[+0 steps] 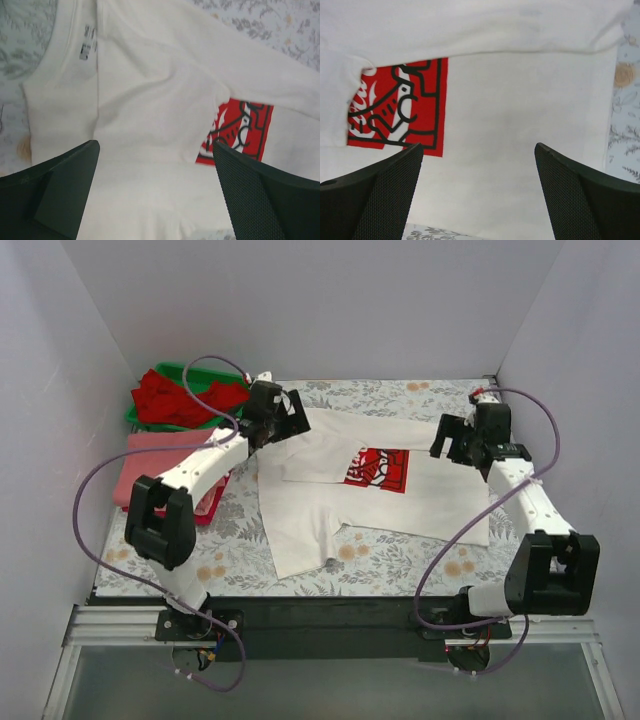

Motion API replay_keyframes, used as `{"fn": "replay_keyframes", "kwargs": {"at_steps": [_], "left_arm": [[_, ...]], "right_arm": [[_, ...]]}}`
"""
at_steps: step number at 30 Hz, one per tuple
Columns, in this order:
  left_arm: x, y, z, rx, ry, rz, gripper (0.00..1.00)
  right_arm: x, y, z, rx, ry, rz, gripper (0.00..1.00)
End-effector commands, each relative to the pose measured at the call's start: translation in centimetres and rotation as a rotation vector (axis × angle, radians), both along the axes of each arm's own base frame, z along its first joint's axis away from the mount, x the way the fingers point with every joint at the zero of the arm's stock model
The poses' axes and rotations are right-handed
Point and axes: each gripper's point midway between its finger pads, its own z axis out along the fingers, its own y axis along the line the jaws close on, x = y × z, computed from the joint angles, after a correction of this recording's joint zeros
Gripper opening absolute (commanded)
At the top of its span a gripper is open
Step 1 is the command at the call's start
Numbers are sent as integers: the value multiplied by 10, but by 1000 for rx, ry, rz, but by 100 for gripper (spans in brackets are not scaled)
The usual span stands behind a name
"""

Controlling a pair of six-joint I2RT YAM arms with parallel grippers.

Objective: Fold and stack the t-shirts
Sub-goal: Fold the tshirt

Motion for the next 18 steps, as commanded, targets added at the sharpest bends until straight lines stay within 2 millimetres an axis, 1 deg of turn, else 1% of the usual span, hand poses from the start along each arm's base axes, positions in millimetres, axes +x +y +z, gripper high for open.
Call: {"fn": "replay_keyframes", "kwargs": {"at_steps": [1, 2, 3, 4, 5, 6, 7, 8, 9, 10, 11, 12, 13, 14, 15, 17, 18], "left_arm": [[-68, 2, -2, 26, 8, 29, 97], [-83, 1, -5, 20, 16, 32, 97], [-120, -1, -19, 30, 46, 3, 97], [-138, -3, -24, 20, 63, -13, 97], [-155, -3, -34, -2, 97, 0, 97], [-189, -6, -53, 24, 150, -47, 96], [-203, -4, -50, 19, 148, -56, 97], [-222, -10, -53, 8, 173, -56, 97], [-240, -2, -61, 41, 219, -51, 97], [-254, 2, -66, 38, 240, -57, 97], [-270, -1, -70, 15, 279, -77, 97], [-282, 5, -78, 24, 321, -72, 97], [-290, 9, -83, 26, 347, -65, 97], [-303, 16, -94, 45, 381, -64, 96], [-313, 24, -101, 62, 424, -33, 95], [-326, 33, -112, 103, 469, -18, 93], [-333, 38, -116, 118, 495, -2, 92]], "right_arm": [[-34, -21, -39, -42, 65, -132, 98], [-39, -25, -36, -49, 49, -160, 98], [-45, -24, -42, -33, 62, -178, 98], [-49, -30, -44, -10, 67, -198, 98], [-58, -29, -51, 6, 74, -201, 98], [-57, -30, -50, 39, 57, -220, 98], [-60, -26, -51, 69, 53, -211, 98], [-66, -26, -55, 86, 46, -216, 98], [-67, -27, -54, 106, 38, -231, 98], [-69, -26, -54, 115, 27, -226, 98], [-72, -27, -54, 117, 21, -228, 98], [-73, -28, -55, 116, 18, -230, 98], [-75, -29, -56, 107, 19, -226, 98], [-77, -29, -54, 103, 9, -223, 98], [-80, -30, -58, 99, 18, -226, 98], [-83, -32, -57, 90, 5, -222, 98], [-85, -33, -59, 86, 9, -221, 98]]}}
